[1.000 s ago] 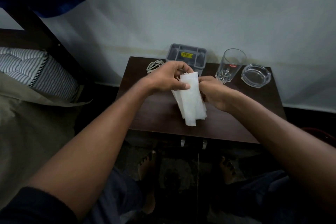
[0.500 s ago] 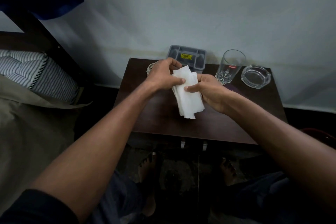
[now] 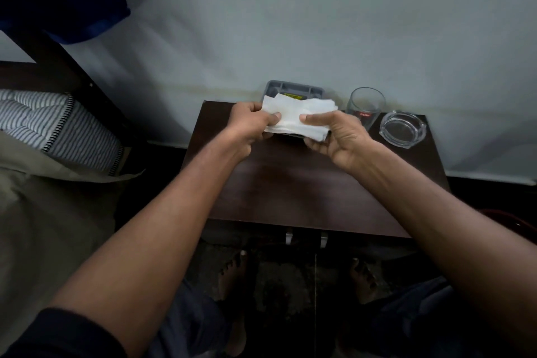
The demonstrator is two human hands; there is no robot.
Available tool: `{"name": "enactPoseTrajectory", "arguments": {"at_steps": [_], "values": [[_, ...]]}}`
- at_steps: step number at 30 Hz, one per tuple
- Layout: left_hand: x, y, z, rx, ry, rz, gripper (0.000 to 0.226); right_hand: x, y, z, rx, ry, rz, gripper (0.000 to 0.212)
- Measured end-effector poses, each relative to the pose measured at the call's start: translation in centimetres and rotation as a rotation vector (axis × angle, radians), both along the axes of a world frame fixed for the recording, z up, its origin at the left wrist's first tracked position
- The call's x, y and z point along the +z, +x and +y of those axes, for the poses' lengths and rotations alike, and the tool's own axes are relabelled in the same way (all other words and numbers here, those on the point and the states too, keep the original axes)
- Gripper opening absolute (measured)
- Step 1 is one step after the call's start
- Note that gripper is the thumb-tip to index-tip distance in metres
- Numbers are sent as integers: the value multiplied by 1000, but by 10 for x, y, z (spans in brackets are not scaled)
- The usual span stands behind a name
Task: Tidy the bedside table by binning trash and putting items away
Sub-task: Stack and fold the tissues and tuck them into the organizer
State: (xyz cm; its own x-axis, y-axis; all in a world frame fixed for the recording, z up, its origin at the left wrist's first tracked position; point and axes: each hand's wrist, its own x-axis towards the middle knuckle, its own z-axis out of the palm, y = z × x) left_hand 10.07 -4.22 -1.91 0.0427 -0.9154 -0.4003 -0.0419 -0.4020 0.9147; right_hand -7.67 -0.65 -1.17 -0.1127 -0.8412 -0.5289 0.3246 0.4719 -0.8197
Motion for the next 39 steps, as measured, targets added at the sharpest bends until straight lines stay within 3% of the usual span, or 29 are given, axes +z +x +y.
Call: {"name": "enactPoseTrajectory", "arguments": {"at_steps": [4, 8, 11, 14, 18, 24, 32, 39], "values": [[-3, 1, -8, 92, -12, 84, 20, 14, 16, -6, -158, -85, -142, 27], [-14, 3, -23, 205, -167, 20, 39, 23, 37, -13, -256, -175, -27, 21], [-19, 11, -28, 230, -310, -173, 31, 22, 45, -24, -328, -244, 133, 24], [-22, 14, -26, 160, -437, -425, 39, 14, 53, -36, -357, -254, 212, 27], [-22, 14, -24, 15, -549, -514, 50, 7, 69, -43, -334, -295, 388, 23], [-17, 22, -24, -165, -601, -398, 58, 19, 79, -53, -299, -385, 412, 13], [-33, 24, -30, -195, -589, -516, 66, 13, 70, -59, -243, -257, 247, 19], [-28, 24, -31, -270, -473, -504, 77, 14, 70, -65, -229, -286, 373, 17]]}}
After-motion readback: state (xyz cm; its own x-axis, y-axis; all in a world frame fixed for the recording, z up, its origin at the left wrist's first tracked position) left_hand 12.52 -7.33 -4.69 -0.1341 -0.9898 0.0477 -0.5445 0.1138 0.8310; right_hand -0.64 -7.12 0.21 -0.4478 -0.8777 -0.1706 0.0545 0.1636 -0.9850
